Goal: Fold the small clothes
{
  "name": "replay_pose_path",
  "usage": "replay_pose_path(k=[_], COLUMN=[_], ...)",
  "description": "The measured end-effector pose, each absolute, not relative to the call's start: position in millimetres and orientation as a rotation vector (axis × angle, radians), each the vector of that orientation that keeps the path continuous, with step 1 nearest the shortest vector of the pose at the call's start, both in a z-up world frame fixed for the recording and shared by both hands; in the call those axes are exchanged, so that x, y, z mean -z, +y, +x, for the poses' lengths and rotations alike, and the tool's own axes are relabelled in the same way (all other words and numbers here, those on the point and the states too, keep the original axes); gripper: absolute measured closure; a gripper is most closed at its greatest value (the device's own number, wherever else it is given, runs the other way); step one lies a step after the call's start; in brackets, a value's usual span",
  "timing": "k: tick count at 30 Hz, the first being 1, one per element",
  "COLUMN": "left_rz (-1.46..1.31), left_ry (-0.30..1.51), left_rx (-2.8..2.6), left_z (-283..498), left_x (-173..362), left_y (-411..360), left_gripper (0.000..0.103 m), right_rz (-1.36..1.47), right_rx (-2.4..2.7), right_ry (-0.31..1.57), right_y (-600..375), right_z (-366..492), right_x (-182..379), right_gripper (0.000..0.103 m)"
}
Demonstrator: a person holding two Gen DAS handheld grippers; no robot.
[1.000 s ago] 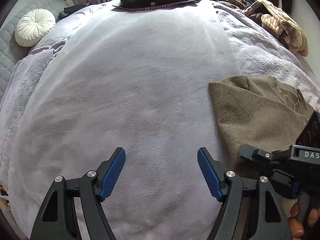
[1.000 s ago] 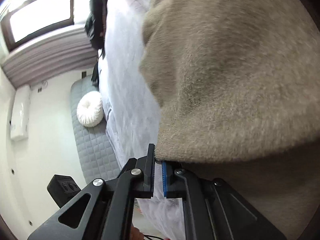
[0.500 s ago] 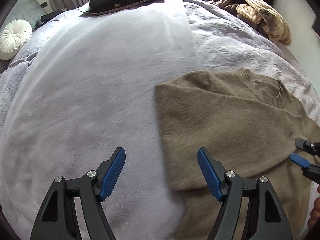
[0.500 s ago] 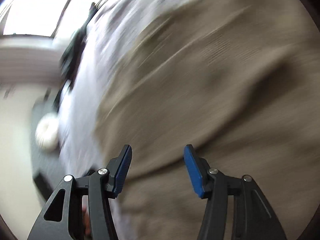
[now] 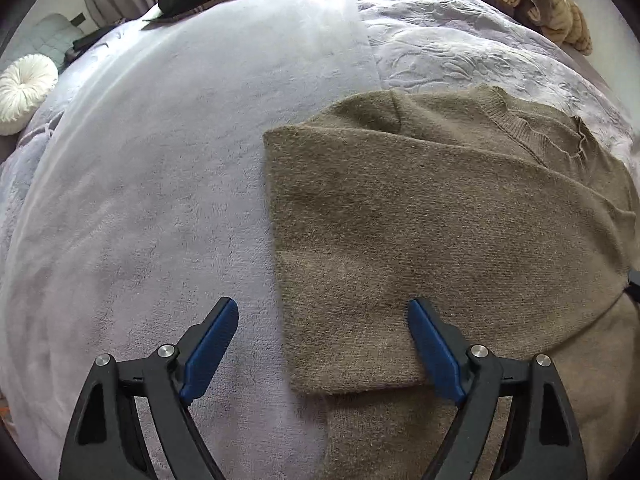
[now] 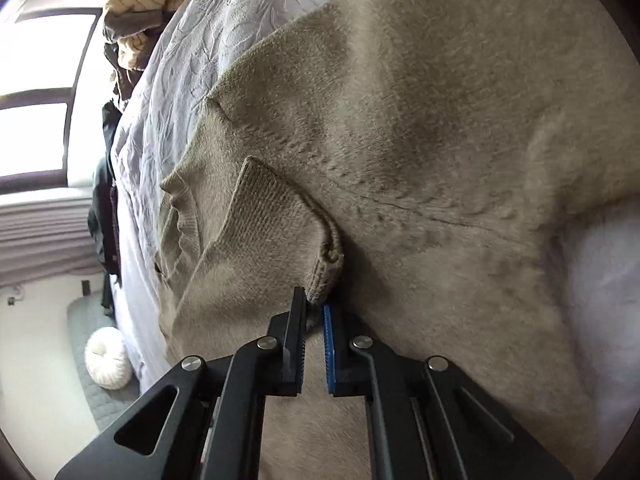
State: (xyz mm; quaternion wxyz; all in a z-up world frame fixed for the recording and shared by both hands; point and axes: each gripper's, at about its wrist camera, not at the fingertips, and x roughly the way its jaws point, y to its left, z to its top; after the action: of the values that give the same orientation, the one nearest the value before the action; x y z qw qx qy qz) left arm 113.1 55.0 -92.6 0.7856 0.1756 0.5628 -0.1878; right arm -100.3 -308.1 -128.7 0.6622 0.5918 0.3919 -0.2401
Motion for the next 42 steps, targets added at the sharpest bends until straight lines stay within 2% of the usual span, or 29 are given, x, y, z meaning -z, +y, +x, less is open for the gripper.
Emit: replay_pose_path(k=[6, 8, 10, 11, 15, 18, 27, 31, 34, 42], left_rz=[0.410, 0.410, 0.411, 0.413, 0.413, 0.426, 0.483, 0.498, 0.505, 0.528], left_ry=[1.176, 1.181, 1.194, 1.199, 1.239, 1.259, 1.295, 1.316, 1.329, 1.364], left_rx=[0.369, 0.381, 0.401, 0.411, 0.469, 0.514, 0.635, 0.667, 0.698, 0.756], left_z=[105, 97, 85, 80, 51, 28, -39, -59, -73, -99], left_x=[76, 69, 63, 61, 54, 52, 49, 51, 54, 66], left_y=[48, 45, 39, 37, 19, 5, -44, -64, -82, -127], left_gripper=[0.015, 0.015, 0.015, 0.015, 0.015, 0.015, 0.015, 0.015, 0.015, 0.015], right_rz=[1.323, 1.329, 1.334, 1.336, 1.357, 1.396, 1.468, 1.481, 1.483, 1.461], right_rx=[0.519, 0.493, 0.478, 0.471, 0.442, 0.444, 0.469, 0.508, 0.559, 0.725], right_ry=[0.924, 0.929, 0.937, 0.935, 0.914, 0.908, 0.845, 0.796, 0.747, 0.597], right_y=[-309, -308, -305, -304, -298, -294, -302, -319, -339, -402], right_z=[-114, -125, -135, -142, -168, -186, -247, -275, -299, -356], right_x=[111, 107, 105, 103, 97, 96, 98, 93, 88, 72], right_gripper=[0.092, 0.085, 0.057, 0.053, 0.051, 0.046, 0.046, 0.045, 0.039, 0.039])
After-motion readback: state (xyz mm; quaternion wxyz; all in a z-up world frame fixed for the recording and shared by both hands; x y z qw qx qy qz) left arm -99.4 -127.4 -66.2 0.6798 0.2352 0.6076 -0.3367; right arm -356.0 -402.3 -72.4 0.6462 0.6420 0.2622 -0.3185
